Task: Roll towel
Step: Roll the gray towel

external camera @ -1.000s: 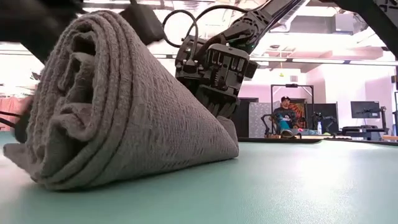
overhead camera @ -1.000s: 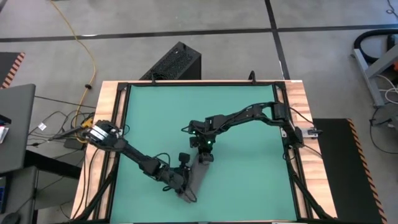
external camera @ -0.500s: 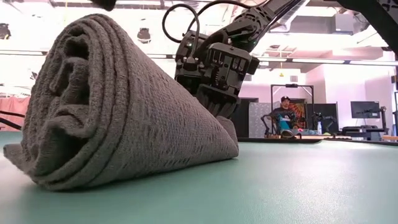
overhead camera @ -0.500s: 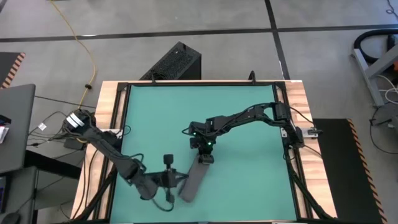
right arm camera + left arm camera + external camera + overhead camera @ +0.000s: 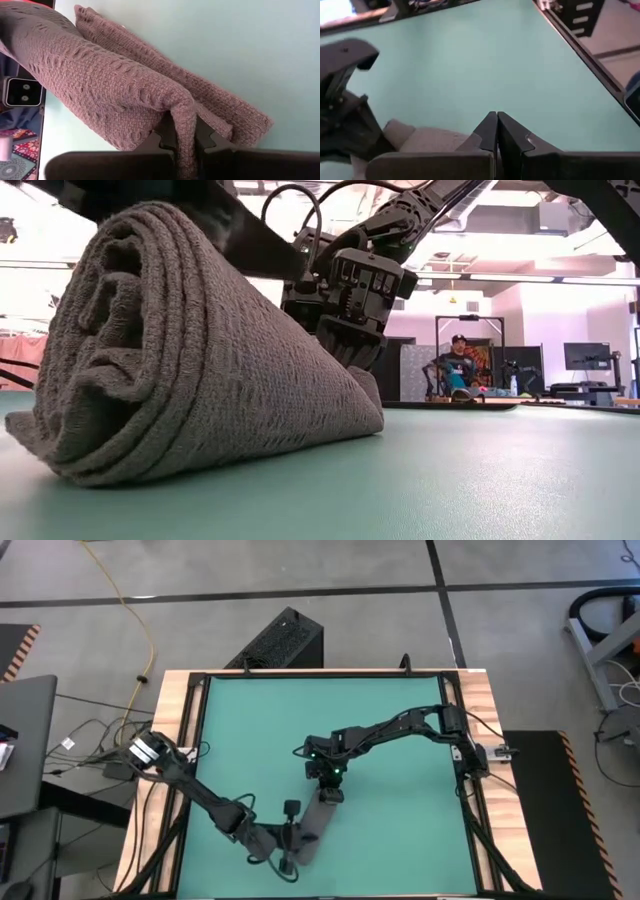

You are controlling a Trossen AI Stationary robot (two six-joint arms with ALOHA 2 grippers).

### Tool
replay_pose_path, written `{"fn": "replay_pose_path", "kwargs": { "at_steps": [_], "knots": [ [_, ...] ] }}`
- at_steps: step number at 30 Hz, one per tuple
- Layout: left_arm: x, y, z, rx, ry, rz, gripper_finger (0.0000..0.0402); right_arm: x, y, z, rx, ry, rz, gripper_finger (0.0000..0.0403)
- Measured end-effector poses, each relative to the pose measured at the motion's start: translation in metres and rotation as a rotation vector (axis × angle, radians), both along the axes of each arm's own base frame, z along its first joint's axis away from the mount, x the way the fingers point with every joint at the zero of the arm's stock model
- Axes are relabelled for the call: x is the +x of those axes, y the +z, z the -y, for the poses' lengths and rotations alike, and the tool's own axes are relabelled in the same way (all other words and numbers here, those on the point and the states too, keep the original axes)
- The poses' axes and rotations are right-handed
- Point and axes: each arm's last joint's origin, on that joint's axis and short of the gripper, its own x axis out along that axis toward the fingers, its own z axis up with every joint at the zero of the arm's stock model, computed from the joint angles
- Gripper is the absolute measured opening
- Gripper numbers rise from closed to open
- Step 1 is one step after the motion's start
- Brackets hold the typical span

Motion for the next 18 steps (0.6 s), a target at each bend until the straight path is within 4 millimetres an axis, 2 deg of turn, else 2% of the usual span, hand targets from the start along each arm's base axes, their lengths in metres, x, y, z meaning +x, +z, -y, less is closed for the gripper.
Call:
{"fn": "replay_pose_path", "kwargs": {
  "at_steps": [3, 7, 11, 14, 18],
  "knots": [
    [-0.002, -0.008, 0.003, -0.043, 0.025, -0.027, 0.0, 0.0, 0.0, 0.001, -0.005, -0.003, -0.003, 0.0028],
    [-0.003, -0.032, 0.005, -0.069, 0.054, -0.102, 0.0, -0.001, 0.0, 0.001, -0.004, -0.003, -0.009, 0.0028],
    [-0.003, -0.048, 0.01, -0.103, 0.073, -0.123, 0.0, -0.001, 0.0, 0.001, -0.004, -0.003, -0.013, 0.0028],
    [-0.004, -0.052, 0.011, -0.102, 0.084, -0.128, 0.0, -0.001, 0.0, 0.001, -0.004, -0.003, -0.012, 0.003],
    [-0.006, -0.053, 0.012, -0.093, 0.093, -0.143, 0.0, -0.004, 0.01, 0.007, -0.003, -0.017, -0.004, 0.0065]
  ]
}}
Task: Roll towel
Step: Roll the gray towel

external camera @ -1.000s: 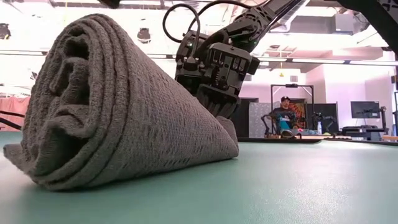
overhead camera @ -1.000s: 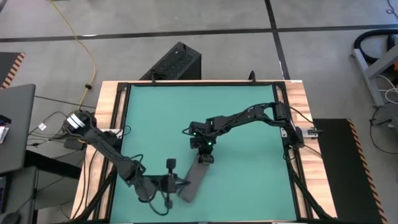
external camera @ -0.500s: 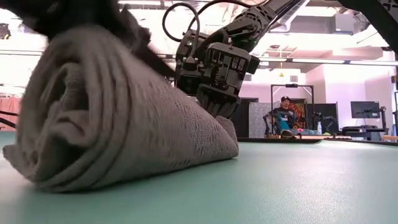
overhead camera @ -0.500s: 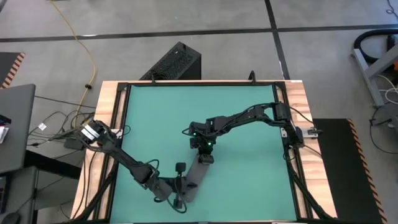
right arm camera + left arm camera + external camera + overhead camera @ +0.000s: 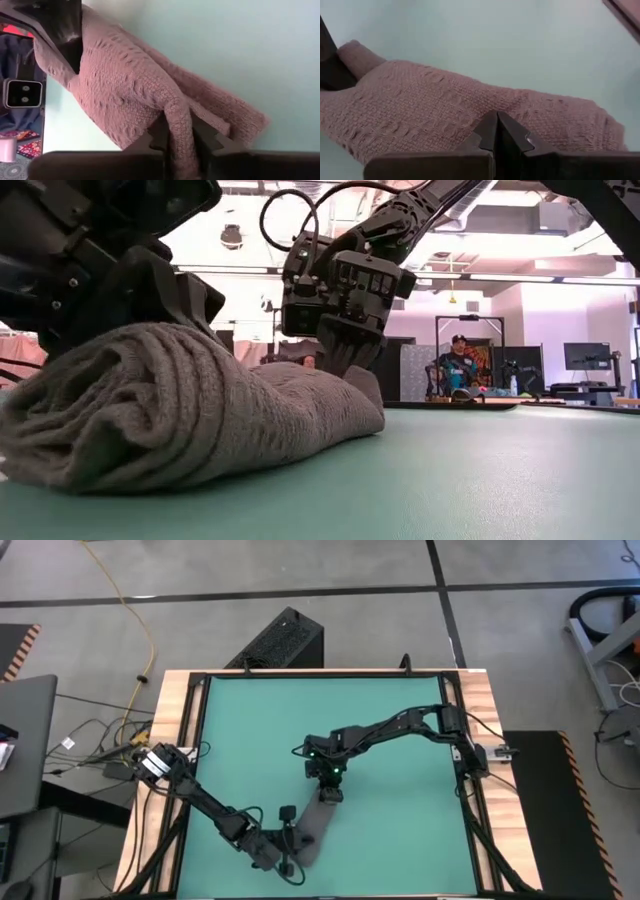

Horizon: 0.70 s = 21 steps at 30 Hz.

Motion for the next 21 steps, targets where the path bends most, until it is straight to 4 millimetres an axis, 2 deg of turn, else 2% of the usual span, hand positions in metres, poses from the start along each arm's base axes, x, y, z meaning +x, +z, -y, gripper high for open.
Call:
{"fn": "replay_pose_path", "kwargs": {
  "at_steps": [4, 9, 13, 18, 21],
  "knots": [
    [-0.002, -0.003, -0.001, 0.022, -0.007, -0.04, 0.0, -0.008, 0.017, 0.012, -0.028, -0.029, -0.006, 0.0086],
    [-0.004, -0.007, -0.002, 0.038, -0.034, -0.088, 0.0, -0.023, 0.046, 0.023, -0.187, -0.049, -0.01, 0.0089],
    [-0.005, -0.008, -0.001, 0.03, -0.057, -0.105, 0.0, -0.032, 0.063, 0.025, -0.245, -0.025, 0.01, 0.009],
    [-0.005, -0.008, -0.001, 0.036, -0.06, -0.107, 0.0, -0.04, 0.105, 0.017, -0.241, -0.017, 0.162, 0.0091],
    [-0.005, -0.008, -0.001, 0.057, -0.073, -0.107, 0.0, -0.045, 0.125, -0.004, -0.221, 0.038, 0.25, 0.0083]
  ]
}}
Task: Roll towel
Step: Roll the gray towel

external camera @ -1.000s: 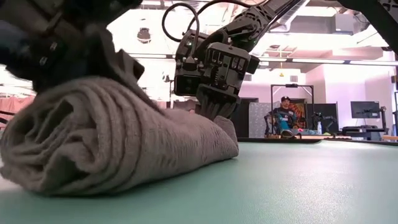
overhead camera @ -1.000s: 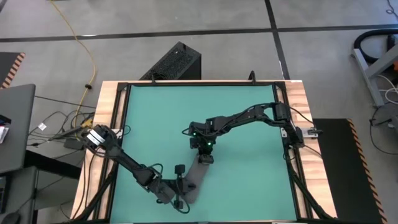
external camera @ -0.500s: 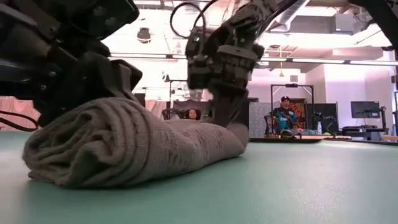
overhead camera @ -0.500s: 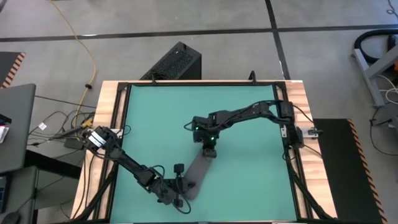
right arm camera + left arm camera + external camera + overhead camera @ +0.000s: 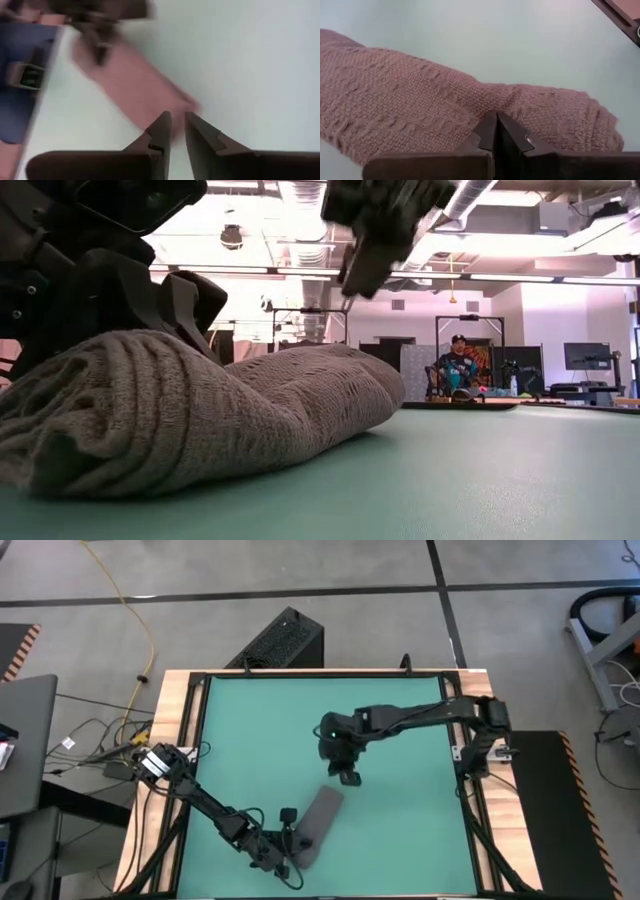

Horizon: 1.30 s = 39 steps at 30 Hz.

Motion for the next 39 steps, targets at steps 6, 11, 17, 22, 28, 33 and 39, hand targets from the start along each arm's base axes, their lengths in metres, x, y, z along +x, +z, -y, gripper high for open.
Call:
{"fn": "replay_pose_path", "kwargs": {
  "at_steps": [6, 11, 17, 22, 28, 33, 39],
  "knots": [
    [-0.001, -0.001, 0.0, 0.065, -0.052, -0.014, 0.0, -0.008, -0.014, -0.061, 0.015, 0.161, 0.187, 0.0016],
    [-0.001, -0.001, -0.001, 0.07, -0.07, -0.024, 0.0, -0.006, -0.042, -0.068, 0.056, 0.129, 0.319, 0.0015],
    [0.0, -0.002, -0.002, 0.061, -0.079, -0.036, 0.0, -0.008, -0.051, -0.058, 0.066, 0.095, 0.36, 0.0006],
    [0.003, -0.002, -0.005, 0.064, -0.105, -0.046, 0.0, -0.01, -0.063, -0.063, 0.057, 0.114, 0.391, 0.0005],
    [0.01, 0.001, -0.009, 0.045, -0.14, -0.08, 0.0, -0.005, -0.106, -0.056, 0.077, 0.063, 0.282, 0.0005],
    [0.007, 0.009, -0.011, 0.067, -0.164, -0.094, 0.0, 0.001, -0.133, -0.053, 0.067, -0.034, 0.204, 0.0004],
    [-0.004, 0.034, -0.011, 0.095, -0.154, -0.084, 0.0, 0.001, -0.145, -0.056, 0.026, -0.208, 0.137, 0.0003]
  ]
}}
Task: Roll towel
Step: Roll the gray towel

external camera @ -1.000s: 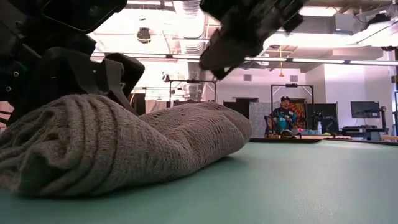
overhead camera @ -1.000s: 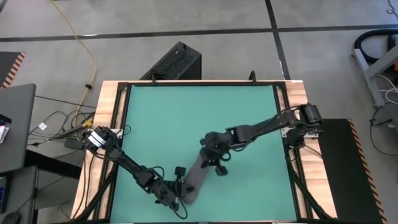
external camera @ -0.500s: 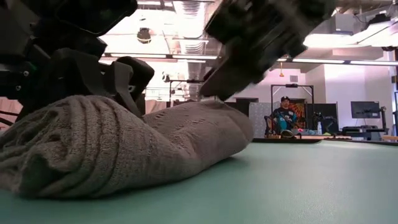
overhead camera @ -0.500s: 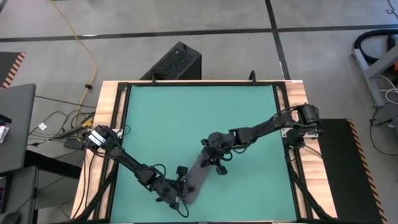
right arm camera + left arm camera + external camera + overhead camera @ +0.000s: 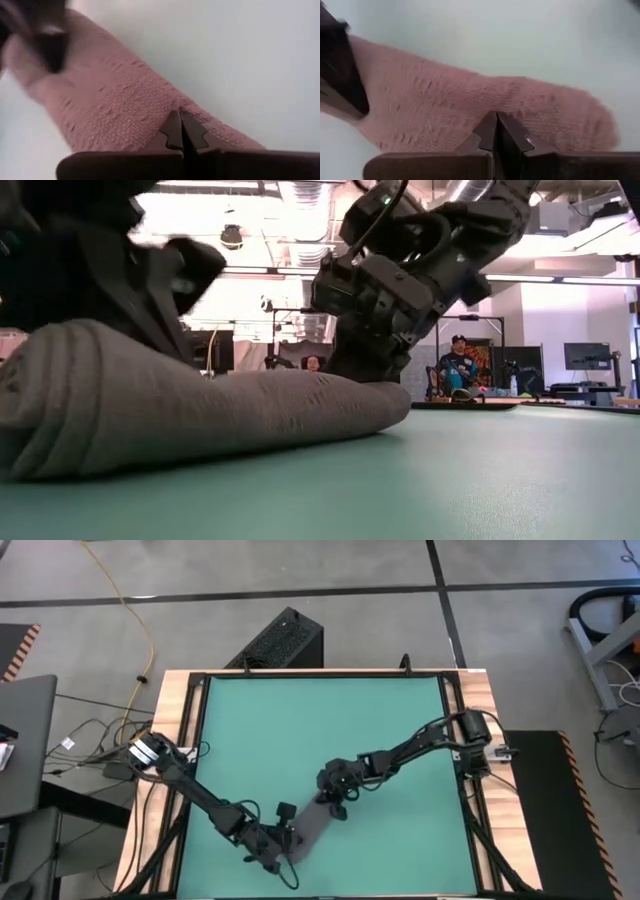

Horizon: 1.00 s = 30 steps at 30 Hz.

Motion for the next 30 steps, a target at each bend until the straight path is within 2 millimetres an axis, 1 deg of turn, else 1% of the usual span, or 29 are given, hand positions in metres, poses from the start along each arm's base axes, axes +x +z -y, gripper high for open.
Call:
{"fn": "replay_pose_path", "kwargs": {
  "at_steps": [3, 5, 7, 9, 12, 14, 17, 20, 23, 26, 28, 30],
  "knots": [
    [-0.009, 0.018, 0.001, 0.02, 0.019, 0.025, 0.0, -0.003, -0.002, -0.007, -0.044, -0.1, -0.025, 0.0003],
    [-0.015, 0.031, 0.002, 0.034, 0.068, 0.081, 0.0, -0.005, -0.003, -0.013, -0.074, -0.16, -0.04, 0.0003],
    [-0.021, 0.042, 0.002, 0.046, 0.16, 0.145, 0.0, -0.008, -0.004, -0.019, -0.102, -0.221, -0.052, 0.0003],
    [-0.024, 0.051, 0.003, 0.009, 0.263, 0.22, 0.0, -0.011, -0.005, -0.025, -0.13, -0.269, -0.059, 0.0003],
    [-0.027, 0.056, 0.008, -0.076, 0.404, 0.324, 0.0, -0.015, -0.006, -0.036, -0.16, -0.331, -0.056, 0.0003],
    [-0.028, 0.05, 0.01, -0.136, 0.492, 0.386, 0.0, -0.018, -0.006, -0.043, -0.151, -0.4, -0.049, 0.0003],
    [-0.025, 0.03, 0.01, -0.173, 0.594, 0.425, 0.0, -0.022, -0.007, -0.054, -0.162, -0.472, -0.028, 0.0003],
    [-0.018, 0.011, 0.015, -0.259, 0.7, 0.501, 0.0, -0.029, -0.008, -0.062, -0.192, -0.58, -0.001, 0.0003],
    [-0.014, -0.008, 0.021, -0.225, 0.75, 0.543, 0.0, -0.033, -0.008, -0.071, -0.208, -0.605, 0.022, 0.0003],
    [-0.012, -0.01, 0.025, -0.166, 0.803, 0.619, 0.0, -0.035, -0.008, -0.076, -0.213, -0.611, 0.032, 0.0003],
    [-0.013, -0.012, 0.026, -0.134, 0.837, 0.66, 0.0, -0.037, -0.01, -0.078, -0.202, -0.633, 0.029, 0.0003],
    [-0.013, -0.015, 0.024, -0.137, 0.862, 0.678, 0.0, -0.039, -0.011, -0.081, -0.193, -0.652, 0.027, 0.0003]
  ]
}}
